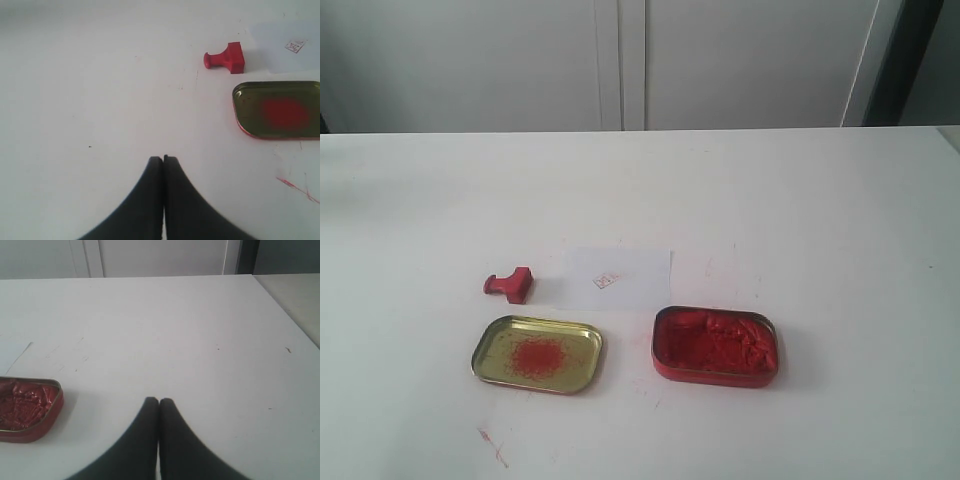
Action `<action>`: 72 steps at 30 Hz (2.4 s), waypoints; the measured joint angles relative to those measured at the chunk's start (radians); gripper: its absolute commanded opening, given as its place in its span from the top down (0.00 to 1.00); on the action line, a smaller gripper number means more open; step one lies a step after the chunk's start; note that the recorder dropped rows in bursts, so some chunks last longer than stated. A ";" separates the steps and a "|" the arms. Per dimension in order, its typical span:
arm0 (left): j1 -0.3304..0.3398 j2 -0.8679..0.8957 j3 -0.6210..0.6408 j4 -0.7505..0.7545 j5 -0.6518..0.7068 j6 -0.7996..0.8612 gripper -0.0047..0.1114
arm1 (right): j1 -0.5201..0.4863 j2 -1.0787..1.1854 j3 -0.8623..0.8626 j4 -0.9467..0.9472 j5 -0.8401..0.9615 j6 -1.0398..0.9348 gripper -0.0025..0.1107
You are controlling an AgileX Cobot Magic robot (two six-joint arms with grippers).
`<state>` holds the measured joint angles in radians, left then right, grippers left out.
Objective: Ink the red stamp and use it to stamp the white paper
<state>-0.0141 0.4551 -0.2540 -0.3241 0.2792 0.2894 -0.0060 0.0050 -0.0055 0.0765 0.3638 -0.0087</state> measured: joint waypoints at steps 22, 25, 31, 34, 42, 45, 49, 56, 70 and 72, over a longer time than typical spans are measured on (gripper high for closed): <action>0.000 -0.450 0.249 0.005 -0.024 0.000 0.96 | 0.000 0.000 0.000 0.000 0.000 0.026 0.98; 0.000 -0.450 0.249 0.007 -0.026 0.002 0.96 | 0.000 0.000 0.000 0.000 0.000 0.026 0.98; 0.000 -0.450 0.249 0.025 -0.026 0.002 0.96 | 0.000 0.000 0.000 0.000 0.000 0.026 0.98; 0.000 -0.450 0.249 0.057 -0.026 -0.004 0.96 | 0.000 0.000 0.000 0.000 0.000 0.026 0.98; 0.000 -0.450 0.249 0.239 -0.028 -0.247 0.96 | 0.000 0.000 0.000 0.000 0.000 0.026 0.98; 0.000 -0.450 0.249 0.249 -0.028 -0.279 0.96 | 0.000 0.000 0.000 0.000 0.000 0.026 0.98; 0.000 -0.450 0.249 0.269 -0.028 -0.318 0.96 | 0.000 0.000 0.000 0.000 0.000 0.026 0.98; 0.000 -0.450 0.249 0.276 -0.028 -0.325 0.96 | 0.000 0.000 0.000 0.000 0.000 0.027 0.98; 0.000 -0.450 0.249 0.295 -0.028 -0.308 0.96 | 0.000 0.000 0.000 0.000 0.000 0.027 0.98; 0.000 -0.450 0.249 0.295 -0.028 -0.308 0.96 | 0.000 0.000 0.000 0.000 0.000 0.027 0.98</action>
<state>-0.0141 0.0047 -0.0051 -0.0291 0.2513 -0.0186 -0.0060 0.0050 -0.0055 0.0765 0.3638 0.0182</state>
